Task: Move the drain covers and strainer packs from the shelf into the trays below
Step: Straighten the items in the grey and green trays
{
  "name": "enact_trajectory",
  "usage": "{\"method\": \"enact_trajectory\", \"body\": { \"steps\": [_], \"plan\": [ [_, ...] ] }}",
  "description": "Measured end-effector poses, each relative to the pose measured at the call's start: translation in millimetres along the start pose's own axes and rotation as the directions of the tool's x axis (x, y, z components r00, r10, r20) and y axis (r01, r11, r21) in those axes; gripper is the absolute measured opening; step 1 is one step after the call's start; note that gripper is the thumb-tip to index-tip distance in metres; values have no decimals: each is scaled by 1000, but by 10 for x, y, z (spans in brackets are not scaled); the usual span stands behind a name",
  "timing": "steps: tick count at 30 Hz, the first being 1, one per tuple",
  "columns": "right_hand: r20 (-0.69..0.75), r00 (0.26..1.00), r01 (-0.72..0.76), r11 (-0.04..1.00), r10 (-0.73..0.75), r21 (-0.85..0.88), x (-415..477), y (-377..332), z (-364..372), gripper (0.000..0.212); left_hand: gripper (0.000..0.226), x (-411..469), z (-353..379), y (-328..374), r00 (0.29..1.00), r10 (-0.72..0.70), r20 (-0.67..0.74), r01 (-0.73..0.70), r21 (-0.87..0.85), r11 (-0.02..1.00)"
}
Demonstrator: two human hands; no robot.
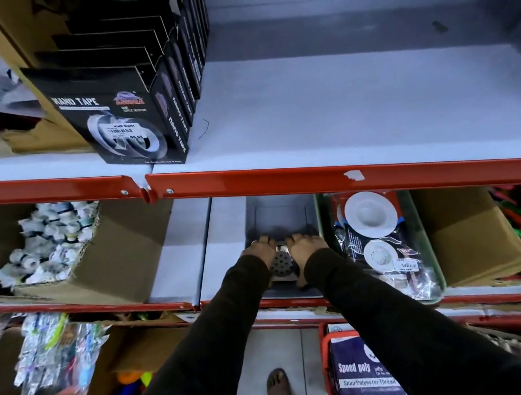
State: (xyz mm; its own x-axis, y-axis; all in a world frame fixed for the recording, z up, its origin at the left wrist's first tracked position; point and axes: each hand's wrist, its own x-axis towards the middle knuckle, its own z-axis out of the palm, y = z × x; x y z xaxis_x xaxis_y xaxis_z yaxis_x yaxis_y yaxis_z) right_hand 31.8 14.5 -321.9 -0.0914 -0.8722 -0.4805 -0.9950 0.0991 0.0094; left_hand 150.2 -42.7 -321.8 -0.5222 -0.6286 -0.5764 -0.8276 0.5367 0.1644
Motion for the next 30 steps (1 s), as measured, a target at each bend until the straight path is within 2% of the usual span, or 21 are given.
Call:
{"method": "enact_trajectory", "body": {
  "steps": [2,4,6,7,8,9,10,12,13,14,17,20,25,28,30],
  "plan": [
    [32,999,-12,998,10,69,-7,-22,-6,61,71,19,20,-14,1000,11,-6,-11,-4,1000],
    [54,998,-35,969,23,243,-35,-31,6,86,94,5,59,-24,1000,25,-2,-25,-48,999],
    [73,993,-116,873,92,473,-80,-49,0,99,109,-25,102,-12,1000,-7,-4,6,-227,974],
    [77,985,-168,791,152,588,-95,-60,13,94,109,-28,136,-7,999,-48,-7,42,-365,930],
    [94,971,-223,689,220,690,-109,-74,38,85,102,-32,160,3,994,-106,-2,89,-520,850],
    [125,949,-276,576,288,769,-137,-103,65,75,90,-38,185,19,984,-179,20,144,-681,718],
    [166,924,-323,472,344,821,-167,-134,97,67,79,-42,205,45,965,-254,71,202,-819,538],
    [234,888,-378,339,396,861,-205,-204,157,59,63,-36,229,100,909,-365,201,280,-943,178],
    [253,879,-388,300,403,871,-222,-239,178,57,60,-29,243,115,889,-388,242,290,-955,68],
    [262,874,-389,267,409,881,-227,-272,190,56,59,-29,255,123,878,-402,259,283,-959,0],
    [289,862,-384,165,416,908,-209,-321,193,51,59,-62,253,157,870,-415,267,239,-964,-119],
    [304,862,-376,108,406,920,-208,-336,218,48,60,-71,239,179,859,-440,263,216,-964,-156],
    [275,886,-334,103,373,937,-284,-333,218,56,58,-98,231,190,872,-422,248,226,-969,-102],
    [215,909,-285,154,358,946,-384,-333,136,66,57,-162,211,217,883,-428,194,212,-977,-6],
    [102,919,-209,252,380,945,-488,-276,46,68,57,-226,163,271,891,-446,91,171,-975,142]
  ]
}}
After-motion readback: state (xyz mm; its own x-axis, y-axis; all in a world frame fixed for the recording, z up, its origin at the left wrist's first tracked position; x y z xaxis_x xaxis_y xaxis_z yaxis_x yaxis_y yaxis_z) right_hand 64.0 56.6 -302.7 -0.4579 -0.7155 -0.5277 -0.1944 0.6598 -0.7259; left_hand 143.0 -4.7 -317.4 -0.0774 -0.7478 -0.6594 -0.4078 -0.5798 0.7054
